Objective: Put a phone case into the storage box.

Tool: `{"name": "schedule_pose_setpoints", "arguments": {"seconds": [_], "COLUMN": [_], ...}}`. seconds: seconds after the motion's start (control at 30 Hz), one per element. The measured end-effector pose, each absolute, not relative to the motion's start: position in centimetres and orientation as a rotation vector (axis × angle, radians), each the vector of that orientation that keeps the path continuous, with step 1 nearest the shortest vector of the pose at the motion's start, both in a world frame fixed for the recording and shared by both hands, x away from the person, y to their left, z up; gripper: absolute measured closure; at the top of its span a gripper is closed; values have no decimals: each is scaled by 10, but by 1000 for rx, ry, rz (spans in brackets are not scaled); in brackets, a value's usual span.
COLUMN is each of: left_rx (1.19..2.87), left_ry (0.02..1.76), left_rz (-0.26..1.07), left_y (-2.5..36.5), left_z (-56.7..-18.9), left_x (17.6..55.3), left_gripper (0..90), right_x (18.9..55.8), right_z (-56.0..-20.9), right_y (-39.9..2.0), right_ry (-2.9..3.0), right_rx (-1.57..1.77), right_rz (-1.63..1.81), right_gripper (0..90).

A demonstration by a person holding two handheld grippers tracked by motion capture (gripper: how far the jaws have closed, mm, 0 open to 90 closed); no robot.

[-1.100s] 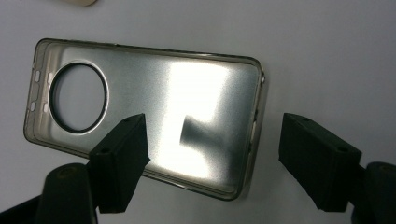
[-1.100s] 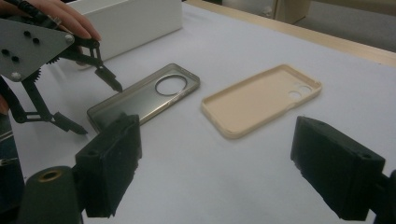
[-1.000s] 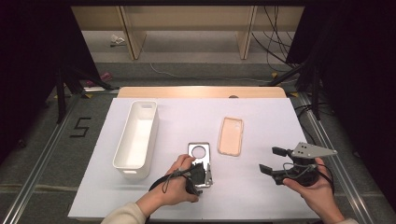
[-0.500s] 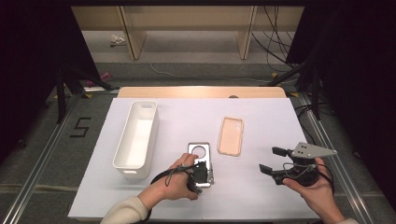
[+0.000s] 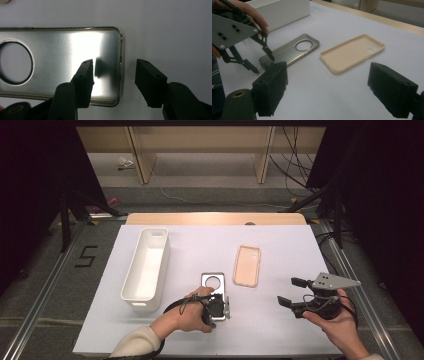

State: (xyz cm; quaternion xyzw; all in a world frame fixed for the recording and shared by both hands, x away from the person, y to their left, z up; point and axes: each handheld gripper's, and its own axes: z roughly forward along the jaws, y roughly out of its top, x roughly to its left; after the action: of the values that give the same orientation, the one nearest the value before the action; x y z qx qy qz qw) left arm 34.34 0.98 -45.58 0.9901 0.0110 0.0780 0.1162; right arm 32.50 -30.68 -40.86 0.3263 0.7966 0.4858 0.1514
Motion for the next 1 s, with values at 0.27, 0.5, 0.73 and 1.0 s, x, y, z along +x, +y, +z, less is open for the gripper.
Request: {"name": "schedule_pose_setpoints", "arguments": {"seconds": [0.27, 0.5, 0.73, 1.0], "left_rx": [2926, 2943, 2971, 2988], "left_ry": [7, -10, -21, -16], "left_rz": [193, 155, 110, 119], "left_y": [5, 1, 0, -1], "left_z": [-456, -455, -455, -455], "left_x": [347, 351, 353, 356], "left_gripper": [556, 627, 690, 741], "right_x": [325, 325, 325, 325], "right_z": [-409, -409, -409, -409], "right_y": [-307, -307, -307, -307], "right_ry": [2288, 2288, 2288, 2287], "right_rx": [937, 939, 939, 938], "right_rz": [1394, 1393, 1393, 1394], "right_gripper": [174, 174, 174, 174]}}
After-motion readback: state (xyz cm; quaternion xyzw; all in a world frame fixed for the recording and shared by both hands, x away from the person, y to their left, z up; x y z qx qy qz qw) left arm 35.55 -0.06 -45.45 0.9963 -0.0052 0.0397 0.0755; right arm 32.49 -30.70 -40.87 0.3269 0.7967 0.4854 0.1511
